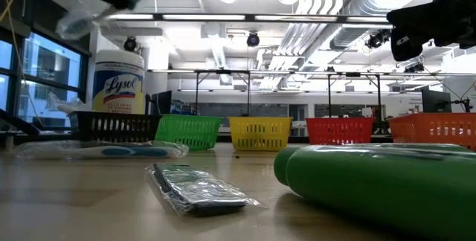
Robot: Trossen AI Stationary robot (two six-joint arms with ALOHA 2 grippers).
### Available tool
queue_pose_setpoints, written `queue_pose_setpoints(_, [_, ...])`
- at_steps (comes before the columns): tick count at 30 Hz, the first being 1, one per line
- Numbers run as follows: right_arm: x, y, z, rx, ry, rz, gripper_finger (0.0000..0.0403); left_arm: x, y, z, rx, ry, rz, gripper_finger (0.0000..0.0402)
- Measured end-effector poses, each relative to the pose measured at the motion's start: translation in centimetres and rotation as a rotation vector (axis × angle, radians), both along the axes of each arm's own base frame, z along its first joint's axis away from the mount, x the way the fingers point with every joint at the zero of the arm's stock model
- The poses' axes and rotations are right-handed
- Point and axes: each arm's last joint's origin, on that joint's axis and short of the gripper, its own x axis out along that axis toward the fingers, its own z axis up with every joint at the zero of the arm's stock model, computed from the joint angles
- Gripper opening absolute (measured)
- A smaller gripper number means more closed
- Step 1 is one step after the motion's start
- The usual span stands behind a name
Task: Pick & Place Travel size toiletries
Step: Put the bottom blue toothbrush into the black bin
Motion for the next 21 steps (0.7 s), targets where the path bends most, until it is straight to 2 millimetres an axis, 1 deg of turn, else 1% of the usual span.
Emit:
queue_pose_setpoints(4, [0.0, 0.0, 0.0, 0.000, 0.000, 0.000, 0.0004, -2.8, 0.8, 1.4, 0.003, -0.085, 0.052, 0.0019])
queue_pose_setpoints(7, [0.0, 0.0, 0.0, 0.000, 0.001, 0.000, 0.0003, -4.9, 1.5, 1.2, -0.037, -0.133, 0.043, 0.0019])
queue_pose_setpoints(9, [0.0, 0.0, 0.0, 0.000, 0.000, -0.001, 0.0004, -6.1, 2.2, 0.5, -0.079, -0.155, 0.052, 0.0019])
queue_pose_setpoints(13, [0.0, 0.0, 0.0, -0.005, 0.000, -0.004, 0.0003, -7.7, 3.4, -1.6, -0.144, -0.200, 0.052, 0.0019])
queue_pose_setpoints(17, [0.0, 0.0, 0.0, -0.006, 0.000, -0.005, 0.0004, -8.7, 4.7, -3.4, -0.180, -0.236, 0.056, 0.0019])
queue_pose_setpoints(21, [0.0, 0.0, 0.0, -0.002, 0.000, -0.005, 0.0003, -9.6, 5.6, -4.3, -0.207, -0.274, 0.064, 0.0019])
